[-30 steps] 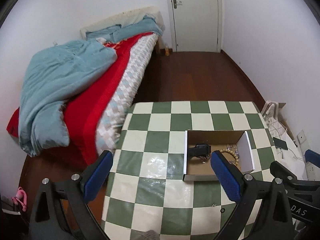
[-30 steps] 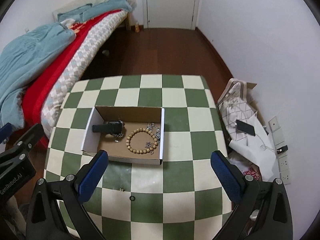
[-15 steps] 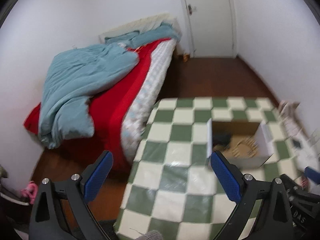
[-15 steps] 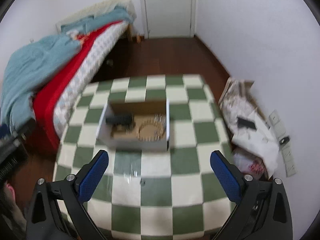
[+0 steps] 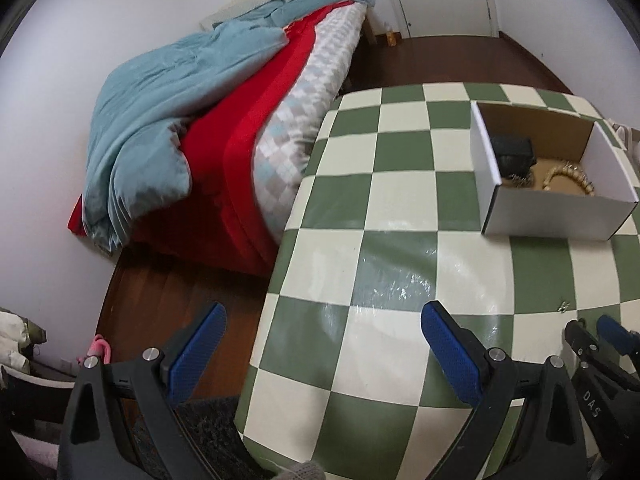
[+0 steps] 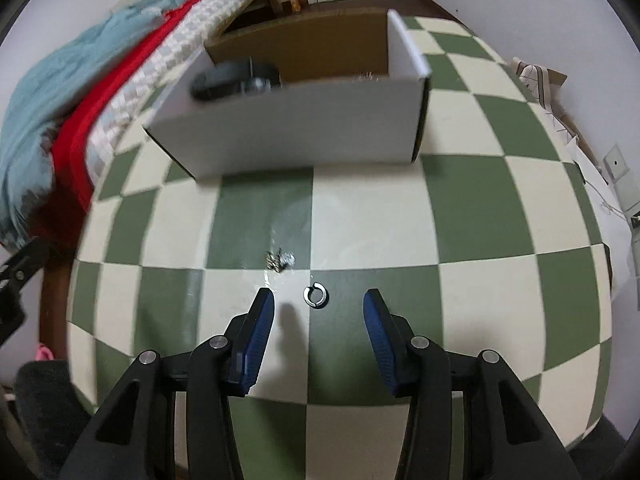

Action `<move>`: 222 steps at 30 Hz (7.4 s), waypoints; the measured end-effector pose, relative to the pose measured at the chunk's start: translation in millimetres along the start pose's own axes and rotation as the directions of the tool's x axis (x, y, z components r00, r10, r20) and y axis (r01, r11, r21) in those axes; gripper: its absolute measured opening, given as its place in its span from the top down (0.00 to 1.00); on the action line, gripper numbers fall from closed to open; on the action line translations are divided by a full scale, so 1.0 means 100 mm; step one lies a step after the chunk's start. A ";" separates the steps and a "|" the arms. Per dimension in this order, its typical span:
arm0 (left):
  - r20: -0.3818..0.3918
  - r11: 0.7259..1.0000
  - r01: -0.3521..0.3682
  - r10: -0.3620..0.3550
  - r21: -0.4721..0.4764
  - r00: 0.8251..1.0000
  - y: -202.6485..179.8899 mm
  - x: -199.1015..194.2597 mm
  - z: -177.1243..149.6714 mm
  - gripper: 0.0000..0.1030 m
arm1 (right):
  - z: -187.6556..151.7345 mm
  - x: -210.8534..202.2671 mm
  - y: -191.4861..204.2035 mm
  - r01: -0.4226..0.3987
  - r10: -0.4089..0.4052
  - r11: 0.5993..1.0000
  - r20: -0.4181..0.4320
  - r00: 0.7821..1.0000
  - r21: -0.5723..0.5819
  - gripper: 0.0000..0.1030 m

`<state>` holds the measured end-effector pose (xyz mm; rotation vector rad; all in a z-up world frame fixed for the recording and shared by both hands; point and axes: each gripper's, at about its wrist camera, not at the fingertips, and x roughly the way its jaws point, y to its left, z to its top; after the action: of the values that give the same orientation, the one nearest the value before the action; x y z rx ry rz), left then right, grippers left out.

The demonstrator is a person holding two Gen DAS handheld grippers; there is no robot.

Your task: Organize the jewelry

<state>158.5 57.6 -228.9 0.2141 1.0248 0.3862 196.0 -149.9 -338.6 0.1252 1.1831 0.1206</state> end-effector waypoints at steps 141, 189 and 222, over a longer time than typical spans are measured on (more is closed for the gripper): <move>0.301 0.901 0.433 -0.405 -0.029 0.863 0.69 -2.54 0.51 0.00 | 0.20 -3.57 0.09 0.198 -0.185 0.980 0.394 0.900 0.010 0.00; 0.188 0.931 0.364 -0.352 -0.030 0.917 0.39 -2.07 1.05 0.00 | 1.00 -2.99 -0.04 0.244 -0.233 0.970 0.273 0.933 -0.007 0.00; 0.192 0.936 0.348 -0.331 -0.059 0.924 0.44 -2.05 1.01 0.00 | 0.99 -3.05 0.03 0.244 -0.229 0.970 0.277 0.933 -0.019 0.00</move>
<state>141.8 14.6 -0.6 -0.0154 0.8441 0.0945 174.1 -198.7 -22.1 -0.0480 0.9094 -0.0767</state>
